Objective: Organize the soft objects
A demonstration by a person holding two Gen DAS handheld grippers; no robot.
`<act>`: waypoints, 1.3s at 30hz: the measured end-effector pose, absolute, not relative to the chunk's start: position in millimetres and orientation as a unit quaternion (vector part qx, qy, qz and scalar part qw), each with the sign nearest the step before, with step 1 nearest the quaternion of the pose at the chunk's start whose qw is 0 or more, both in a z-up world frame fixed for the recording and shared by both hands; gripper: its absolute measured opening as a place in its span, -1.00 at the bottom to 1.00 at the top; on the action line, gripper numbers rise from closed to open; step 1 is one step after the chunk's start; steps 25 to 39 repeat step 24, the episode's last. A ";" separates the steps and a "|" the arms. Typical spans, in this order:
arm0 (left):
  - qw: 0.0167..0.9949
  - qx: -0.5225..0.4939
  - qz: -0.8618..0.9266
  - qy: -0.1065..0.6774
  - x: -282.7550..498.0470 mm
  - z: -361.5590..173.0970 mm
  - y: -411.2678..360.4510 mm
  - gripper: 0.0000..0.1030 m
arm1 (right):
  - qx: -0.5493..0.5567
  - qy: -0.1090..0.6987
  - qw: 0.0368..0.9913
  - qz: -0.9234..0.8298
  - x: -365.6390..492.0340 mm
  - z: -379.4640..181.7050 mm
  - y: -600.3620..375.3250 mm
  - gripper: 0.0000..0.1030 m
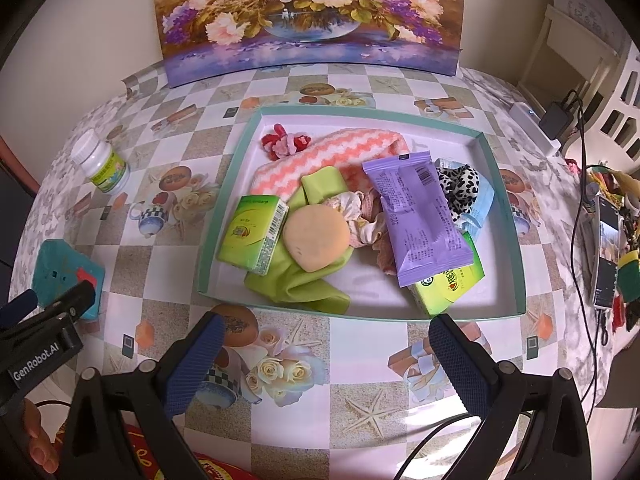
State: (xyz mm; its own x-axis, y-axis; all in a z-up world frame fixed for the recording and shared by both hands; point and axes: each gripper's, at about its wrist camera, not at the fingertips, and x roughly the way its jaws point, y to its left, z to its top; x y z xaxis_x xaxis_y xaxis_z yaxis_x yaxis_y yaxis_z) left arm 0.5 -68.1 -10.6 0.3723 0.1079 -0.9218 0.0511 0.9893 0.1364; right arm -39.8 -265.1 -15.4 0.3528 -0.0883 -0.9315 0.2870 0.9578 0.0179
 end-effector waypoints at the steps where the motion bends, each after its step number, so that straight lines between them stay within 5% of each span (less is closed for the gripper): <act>1: 0.825 0.071 0.017 0.560 0.5 -10.5 -68.2 0.83 | 0.089 0.557 0.818 -0.115 -39.5 -15.4 -265.0 1.00; 39: 0.827 0.054 0.013 0.560 0.2 -9.7 -64.3 0.83 | 0.100 0.544 0.824 -0.125 -44.1 -10.9 -269.7 1.00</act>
